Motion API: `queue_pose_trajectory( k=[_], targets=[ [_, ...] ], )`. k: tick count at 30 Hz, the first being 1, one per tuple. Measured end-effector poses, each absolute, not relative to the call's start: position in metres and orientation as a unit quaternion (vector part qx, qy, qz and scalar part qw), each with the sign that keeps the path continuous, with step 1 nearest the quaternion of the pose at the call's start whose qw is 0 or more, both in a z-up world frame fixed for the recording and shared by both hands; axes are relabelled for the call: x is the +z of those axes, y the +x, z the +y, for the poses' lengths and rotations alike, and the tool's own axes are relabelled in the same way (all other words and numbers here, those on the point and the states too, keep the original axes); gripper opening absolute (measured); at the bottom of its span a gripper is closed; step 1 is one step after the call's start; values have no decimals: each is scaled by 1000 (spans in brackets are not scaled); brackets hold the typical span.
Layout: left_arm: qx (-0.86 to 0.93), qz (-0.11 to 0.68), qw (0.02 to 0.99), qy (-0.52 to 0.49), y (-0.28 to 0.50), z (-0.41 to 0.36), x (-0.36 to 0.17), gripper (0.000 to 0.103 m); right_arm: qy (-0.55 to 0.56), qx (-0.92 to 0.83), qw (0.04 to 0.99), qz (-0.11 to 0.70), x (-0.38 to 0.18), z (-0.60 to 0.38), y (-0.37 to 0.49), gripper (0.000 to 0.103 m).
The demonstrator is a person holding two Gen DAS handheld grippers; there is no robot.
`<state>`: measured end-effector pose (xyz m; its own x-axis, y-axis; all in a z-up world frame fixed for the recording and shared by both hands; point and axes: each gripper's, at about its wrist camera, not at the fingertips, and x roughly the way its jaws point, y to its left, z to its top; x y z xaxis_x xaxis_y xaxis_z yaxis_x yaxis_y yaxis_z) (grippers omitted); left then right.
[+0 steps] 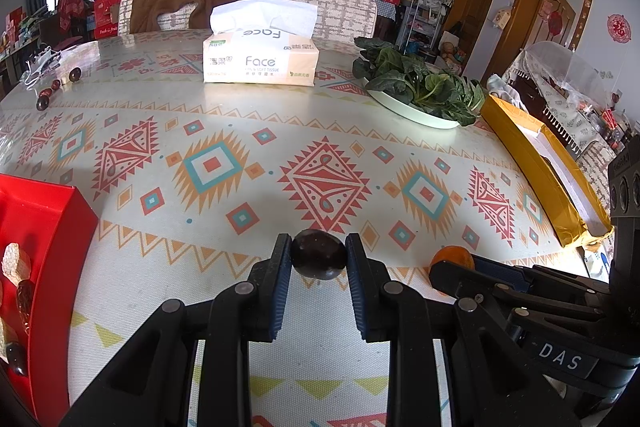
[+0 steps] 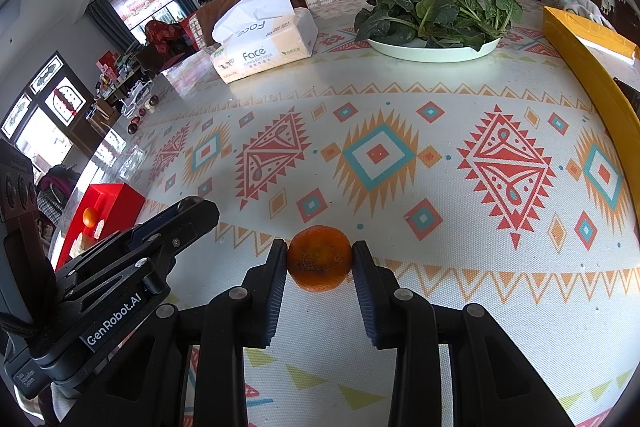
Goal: Organize fruits
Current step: 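Carry the plum and orange over the red tray with both tools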
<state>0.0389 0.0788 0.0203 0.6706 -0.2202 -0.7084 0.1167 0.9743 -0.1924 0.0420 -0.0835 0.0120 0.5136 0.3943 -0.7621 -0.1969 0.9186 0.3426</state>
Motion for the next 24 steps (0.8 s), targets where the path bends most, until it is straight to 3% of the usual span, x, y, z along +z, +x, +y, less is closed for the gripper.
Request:
queue_pose_trajectory(
  k=[24],
  targets=[
    [-90, 360, 925, -76, 27, 79, 46, 26, 81, 171, 877, 443, 18, -69, 35, 37]
  ],
)
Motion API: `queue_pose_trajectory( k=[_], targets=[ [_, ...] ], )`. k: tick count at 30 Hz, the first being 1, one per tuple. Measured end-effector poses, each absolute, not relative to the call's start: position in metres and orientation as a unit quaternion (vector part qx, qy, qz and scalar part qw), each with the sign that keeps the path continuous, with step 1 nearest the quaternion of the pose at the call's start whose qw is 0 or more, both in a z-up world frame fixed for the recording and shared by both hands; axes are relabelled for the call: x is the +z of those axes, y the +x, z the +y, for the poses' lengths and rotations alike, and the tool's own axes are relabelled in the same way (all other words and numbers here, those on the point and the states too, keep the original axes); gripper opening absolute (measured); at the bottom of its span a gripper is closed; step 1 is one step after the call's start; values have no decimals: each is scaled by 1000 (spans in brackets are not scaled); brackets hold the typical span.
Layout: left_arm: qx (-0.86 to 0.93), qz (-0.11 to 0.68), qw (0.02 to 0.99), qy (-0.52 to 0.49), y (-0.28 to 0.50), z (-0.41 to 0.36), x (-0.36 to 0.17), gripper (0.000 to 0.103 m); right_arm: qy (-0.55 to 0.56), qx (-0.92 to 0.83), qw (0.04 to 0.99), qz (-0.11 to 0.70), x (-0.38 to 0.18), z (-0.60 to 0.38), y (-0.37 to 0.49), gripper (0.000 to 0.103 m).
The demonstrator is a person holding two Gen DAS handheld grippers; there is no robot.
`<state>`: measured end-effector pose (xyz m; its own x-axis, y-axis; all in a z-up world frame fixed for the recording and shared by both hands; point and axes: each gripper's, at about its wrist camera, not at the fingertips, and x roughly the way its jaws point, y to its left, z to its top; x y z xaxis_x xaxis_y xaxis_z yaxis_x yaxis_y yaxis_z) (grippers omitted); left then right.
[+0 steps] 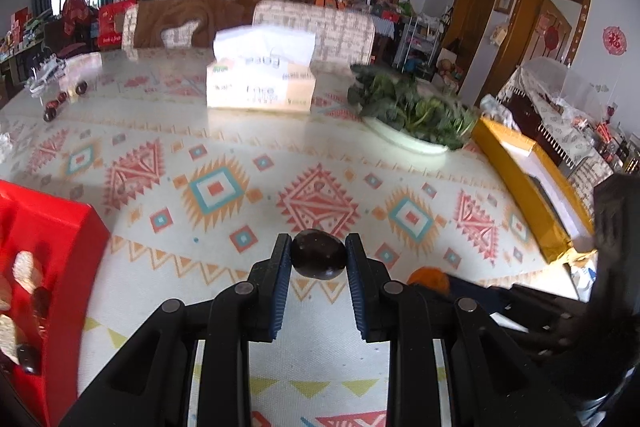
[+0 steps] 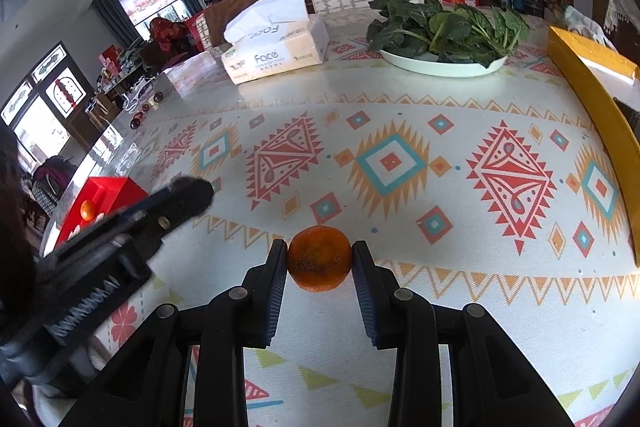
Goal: Organize fruits
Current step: 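Carry the plum and orange over the red tray with both tools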
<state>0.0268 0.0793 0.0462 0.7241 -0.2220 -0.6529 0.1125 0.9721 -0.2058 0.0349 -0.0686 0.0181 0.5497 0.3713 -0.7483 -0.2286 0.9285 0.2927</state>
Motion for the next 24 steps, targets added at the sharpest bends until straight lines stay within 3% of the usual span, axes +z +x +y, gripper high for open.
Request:
queue_pose_trajectory(
  k=[9, 24],
  targets=[
    [-82, 309, 940, -122, -33, 118, 79, 26, 57, 170, 887, 425, 22, -56, 26, 37],
    [44, 281, 944, -167, -98, 244, 84, 26, 69, 229, 876, 418, 58, 3, 9, 37]
  ],
)
